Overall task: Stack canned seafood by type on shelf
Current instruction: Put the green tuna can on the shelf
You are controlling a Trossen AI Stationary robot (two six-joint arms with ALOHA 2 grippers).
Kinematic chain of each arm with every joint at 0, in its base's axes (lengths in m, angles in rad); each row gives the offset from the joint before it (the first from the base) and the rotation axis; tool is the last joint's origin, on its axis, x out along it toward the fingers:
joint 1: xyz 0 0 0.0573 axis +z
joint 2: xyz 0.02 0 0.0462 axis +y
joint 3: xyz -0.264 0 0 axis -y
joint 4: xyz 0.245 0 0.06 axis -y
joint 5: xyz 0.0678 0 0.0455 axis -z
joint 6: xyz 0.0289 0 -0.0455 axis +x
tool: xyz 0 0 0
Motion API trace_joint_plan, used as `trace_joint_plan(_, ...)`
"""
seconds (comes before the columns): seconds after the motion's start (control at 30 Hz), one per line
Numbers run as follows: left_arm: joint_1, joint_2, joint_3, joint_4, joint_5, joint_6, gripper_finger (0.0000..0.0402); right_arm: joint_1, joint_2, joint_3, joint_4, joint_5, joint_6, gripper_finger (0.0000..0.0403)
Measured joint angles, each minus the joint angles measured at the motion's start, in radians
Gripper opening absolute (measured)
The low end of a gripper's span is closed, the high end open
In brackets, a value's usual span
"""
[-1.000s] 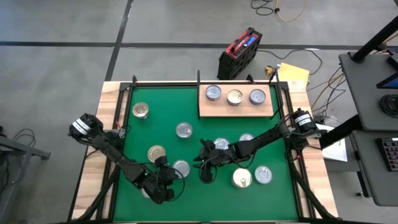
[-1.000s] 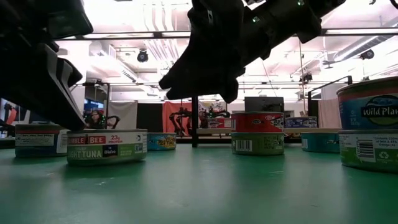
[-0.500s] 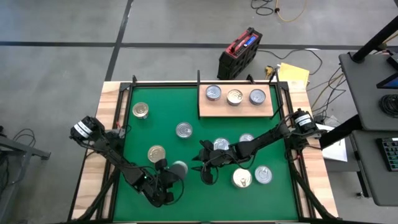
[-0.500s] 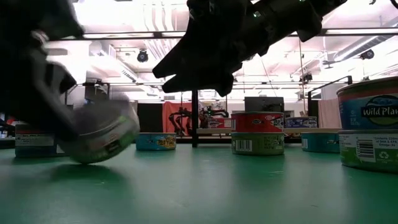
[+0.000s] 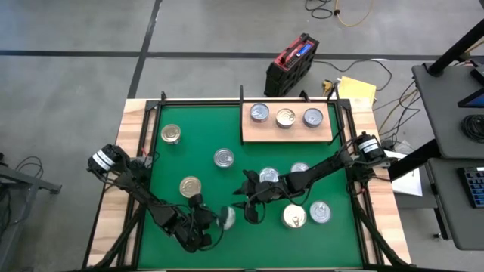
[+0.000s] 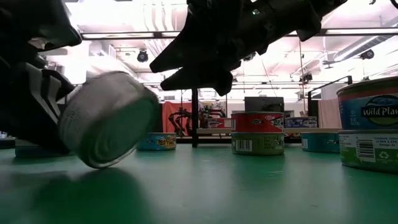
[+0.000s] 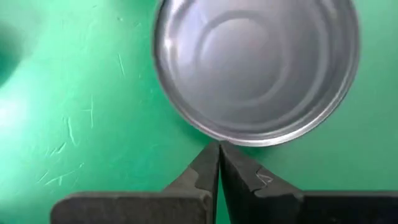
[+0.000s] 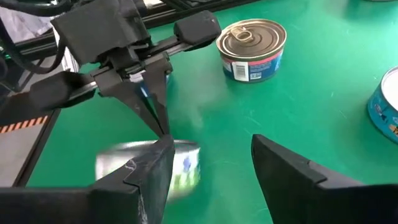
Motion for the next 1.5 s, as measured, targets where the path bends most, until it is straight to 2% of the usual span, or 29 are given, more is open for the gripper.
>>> trace_joint_plan(0.13,0.0,0.0,0.0,0.0,-0.002,-0.002,0.0,0.0,0.0,0.0,-0.024,-0.001,-0.03,0.0213)
trace_joint_plan(0.3,-0.01,-0.026,0.022,-0.008,-0.002,0.015,0.0,0.01,-0.049,-0.002,-0.231,0.001,-0.179,0.0216)
trace_joint_plan(0.4,-0.011,-0.042,0.063,-0.008,-0.012,0.108,0.0,0.036,-0.065,-0.001,-0.273,0.002,-0.19,0.0209)
trace_joint_plan(0.53,-0.001,-0.038,0.128,0.011,-0.086,0.295,0.0,0.081,-0.065,-0.001,-0.264,0.0,-0.165,0.0189)
trace_joint_plan(0.7,0.052,0.011,0.137,0.106,-0.023,0.405,0.0,0.138,-0.065,-0.001,-0.267,0.0,-0.117,0.0144)
trace_joint_plan(0.97,0.073,0.078,0.137,0.099,-0.006,0.376,0.0,0.203,-0.062,-0.001,-0.287,-0.001,-0.089,0.0039)
trace_joint_plan(1.03,0.075,0.087,0.137,0.086,-0.033,0.354,0.0,0.206,-0.062,-0.001,-0.3,-0.001,-0.088,0.0018)
trace_joint_plan(1.23,0.089,0.081,0.137,-0.098,-0.159,0.176,0.0,0.195,-0.061,-0.001,-0.301,0.03,-0.074,0.0013)
trace_joint_plan(1.33,0.09,0.063,0.136,-0.112,-0.161,0.153,0.0,0.182,-0.061,-0.001,-0.308,0.073,-0.075,0.0013)
trace_joint_plan(1.5,0.069,0.01,0.136,-0.113,-0.14,0.173,0.0,0.152,-0.061,-0.003,-0.308,0.079,-0.081,0.0012)
